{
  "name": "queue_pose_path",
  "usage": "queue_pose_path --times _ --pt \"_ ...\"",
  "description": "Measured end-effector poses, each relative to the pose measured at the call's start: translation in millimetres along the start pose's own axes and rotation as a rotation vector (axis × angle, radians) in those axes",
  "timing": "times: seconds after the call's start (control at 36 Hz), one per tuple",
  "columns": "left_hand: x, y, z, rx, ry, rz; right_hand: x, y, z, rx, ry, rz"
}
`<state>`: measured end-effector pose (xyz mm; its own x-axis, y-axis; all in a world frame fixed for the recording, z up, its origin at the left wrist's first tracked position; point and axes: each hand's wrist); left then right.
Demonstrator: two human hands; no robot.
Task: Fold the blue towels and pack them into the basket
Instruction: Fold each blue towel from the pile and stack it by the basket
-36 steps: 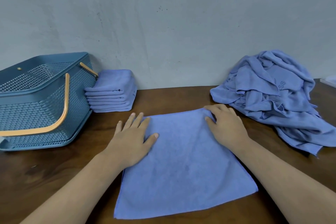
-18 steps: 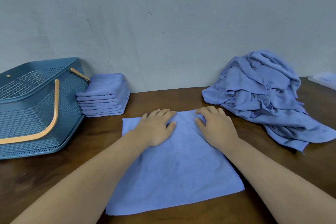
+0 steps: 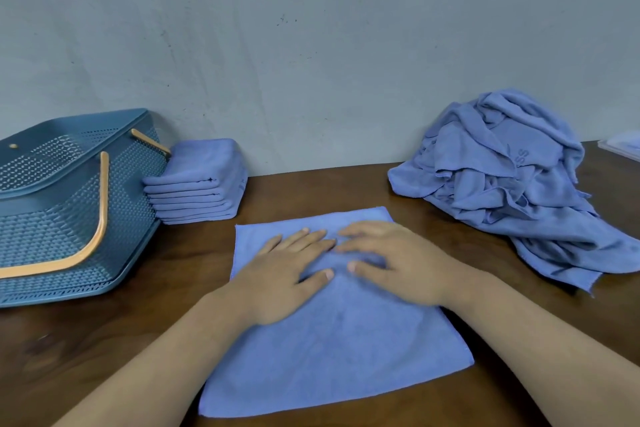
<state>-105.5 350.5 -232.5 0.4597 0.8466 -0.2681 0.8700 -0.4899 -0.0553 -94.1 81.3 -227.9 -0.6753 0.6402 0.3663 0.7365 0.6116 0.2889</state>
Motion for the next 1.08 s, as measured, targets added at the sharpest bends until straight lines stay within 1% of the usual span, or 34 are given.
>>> queue_pose_path --times 0.03,0.08,0.17,0.25,0.33,0.47,0.56,0.61,0.64,0.69,0.75,0.81,0.86,0.94,1.08 --pt "0 0 0 0.002 0.002 -0.001 3 -2 3 0.092 -0.02 -0.006" --pt "1 -1 -1 0.005 -0.008 0.0 2 -3 7 0.192 -0.079 0.082" --pt "11 -2 -6 0.016 -0.006 -0.056 -4 1 2 0.18 -0.121 0.265" --pt "34 -5 -16 0.006 0.02 -0.211 -14 2 -5 0.202 -0.096 0.424" --pt "58 -10 -23 0.0 0.017 -0.345 -19 1 -6 0.209 -0.095 0.493" --pt "68 -7 -24 -0.033 -0.023 -0.328 -18 3 -4 0.215 -0.139 0.51" --pt "68 -8 -24 -0.179 -0.044 -0.311 -12 0 -8 0.193 -0.127 0.498" --pt "59 -14 -25 -0.277 0.013 -0.292 -3 -6 -13 0.158 -0.138 0.467" --pt "50 -18 -26 -0.296 0.021 -0.278 5 -10 -15 0.149 -0.154 0.44" --pt "21 -27 -30 -0.26 -0.023 -0.247 27 -14 -18 0.172 -0.168 0.384" --pt "-14 -37 -26 -0.158 -0.052 -0.211 56 -17 -16 0.218 -0.132 0.346" --pt "-45 -48 -14 -0.074 -0.032 -0.177 85 -25 -6 0.273 -0.113 0.314" --pt "-62 -62 3 -0.02 0.006 -0.184 105 -37 6 0.326 -0.16 0.292" --pt "-60 -85 16 -0.013 0.04 -0.193 107 -60 14 0.336 -0.235 0.296" --pt "-27 -128 11 -0.027 0.07 -0.234 87 -97 1 0.304 -0.235 0.395"
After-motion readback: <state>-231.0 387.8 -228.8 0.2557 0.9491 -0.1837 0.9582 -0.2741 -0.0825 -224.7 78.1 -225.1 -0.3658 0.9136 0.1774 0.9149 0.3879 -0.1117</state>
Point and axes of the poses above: each hand's wrist, its own y-axis towards the middle knuckle, its own z-axis out of the palm, x = y × z, and after that the axes turned 2 degrees about x, right-handed
